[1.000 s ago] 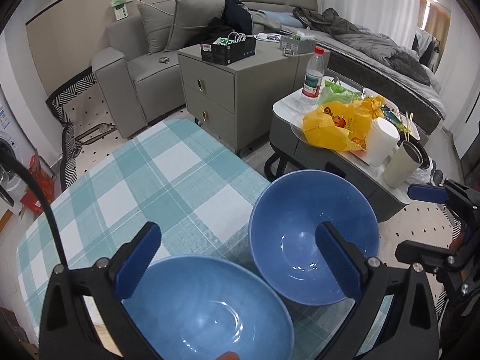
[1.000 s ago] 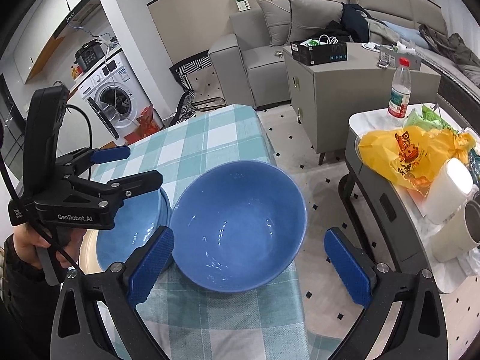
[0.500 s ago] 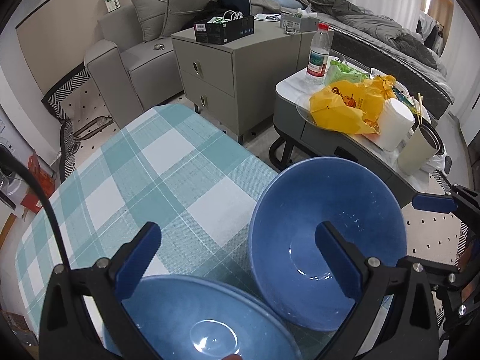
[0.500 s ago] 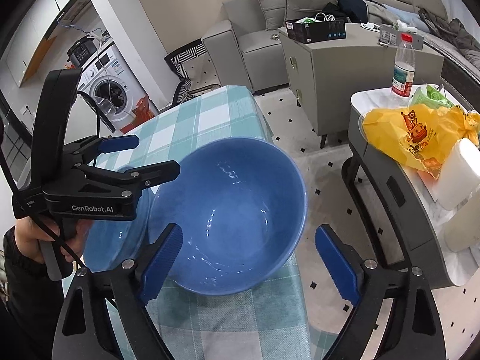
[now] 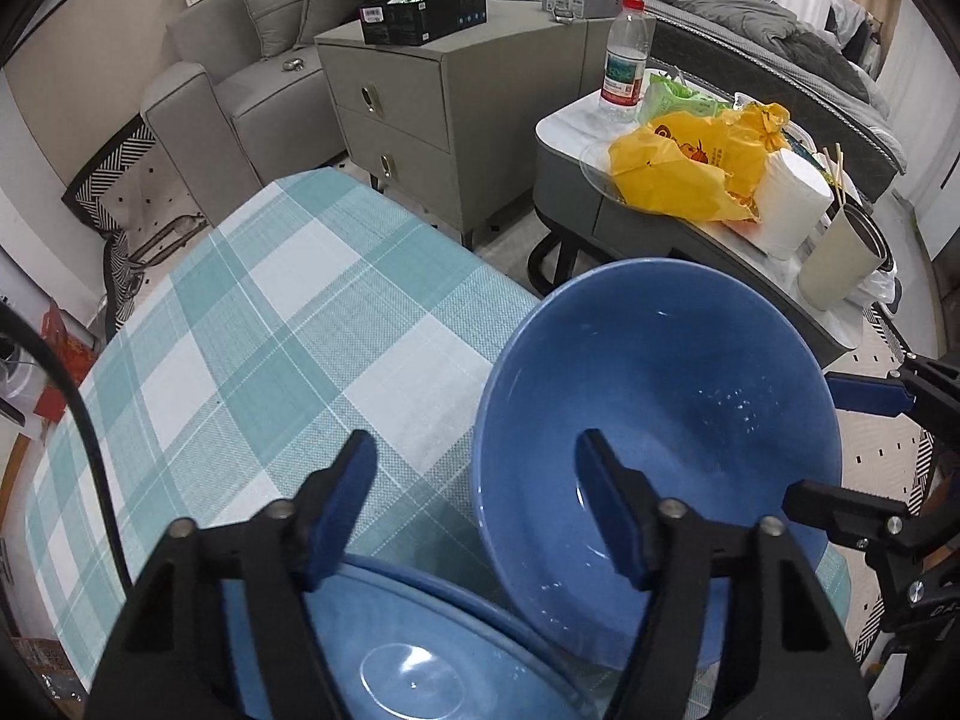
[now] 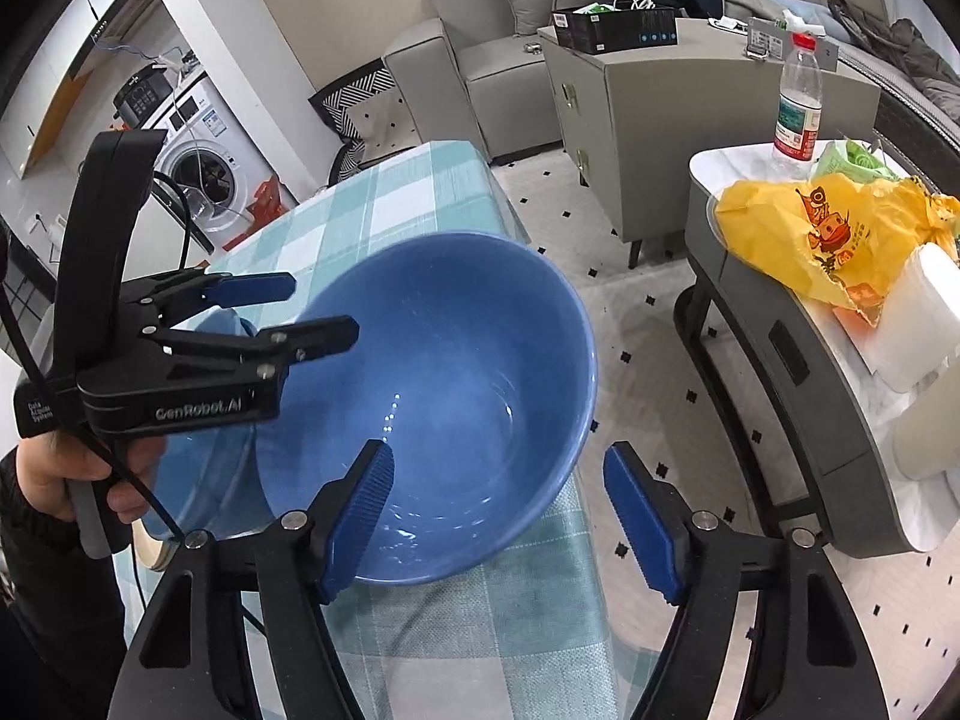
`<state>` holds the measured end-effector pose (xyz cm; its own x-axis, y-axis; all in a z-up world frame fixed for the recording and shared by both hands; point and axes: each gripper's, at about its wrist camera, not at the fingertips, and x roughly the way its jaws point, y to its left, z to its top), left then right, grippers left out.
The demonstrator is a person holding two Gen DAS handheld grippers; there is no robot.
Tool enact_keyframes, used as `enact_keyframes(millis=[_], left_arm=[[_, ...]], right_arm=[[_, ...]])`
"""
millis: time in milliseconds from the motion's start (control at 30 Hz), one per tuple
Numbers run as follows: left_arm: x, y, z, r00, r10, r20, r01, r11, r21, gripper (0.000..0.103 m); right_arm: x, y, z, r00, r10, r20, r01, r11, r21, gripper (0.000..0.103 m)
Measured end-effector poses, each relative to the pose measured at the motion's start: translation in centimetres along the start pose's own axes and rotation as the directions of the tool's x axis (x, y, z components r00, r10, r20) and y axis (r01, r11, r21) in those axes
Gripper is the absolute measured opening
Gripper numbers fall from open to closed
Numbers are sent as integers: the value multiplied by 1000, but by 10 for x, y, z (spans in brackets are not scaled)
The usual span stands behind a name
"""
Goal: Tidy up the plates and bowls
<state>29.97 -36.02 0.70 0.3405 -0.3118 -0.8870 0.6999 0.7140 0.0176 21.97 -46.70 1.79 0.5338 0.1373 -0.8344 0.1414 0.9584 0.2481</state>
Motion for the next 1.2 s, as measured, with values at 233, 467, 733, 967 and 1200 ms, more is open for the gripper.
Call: enact_keyframes(millis=[233, 467, 733, 967, 1200], left_arm=[[4, -1, 0, 1000, -1, -3, 1, 1000, 2, 52], [5, -3, -3, 1000, 5, -8, -5, 1000, 14, 36], [5, -5, -5, 1000, -12, -12, 13, 1000, 24, 23], [5, -9, -6, 1000, -4, -11, 5, 999, 36, 16], [5, -9, -7, 1000, -1, -9, 1, 999, 32, 12]], right_arm=[[1, 1, -6, 1000, 8, -7, -8, 1000, -16, 68], [2, 1, -11, 1000, 12, -14, -12, 1000, -21, 60], [4, 2, -14, 1000, 5, -23, -6, 999, -34, 42], [5, 4, -14, 1000, -18, -22, 17, 999, -47, 36], [4, 0, -12, 999, -37, -3, 37, 999, -32, 31]])
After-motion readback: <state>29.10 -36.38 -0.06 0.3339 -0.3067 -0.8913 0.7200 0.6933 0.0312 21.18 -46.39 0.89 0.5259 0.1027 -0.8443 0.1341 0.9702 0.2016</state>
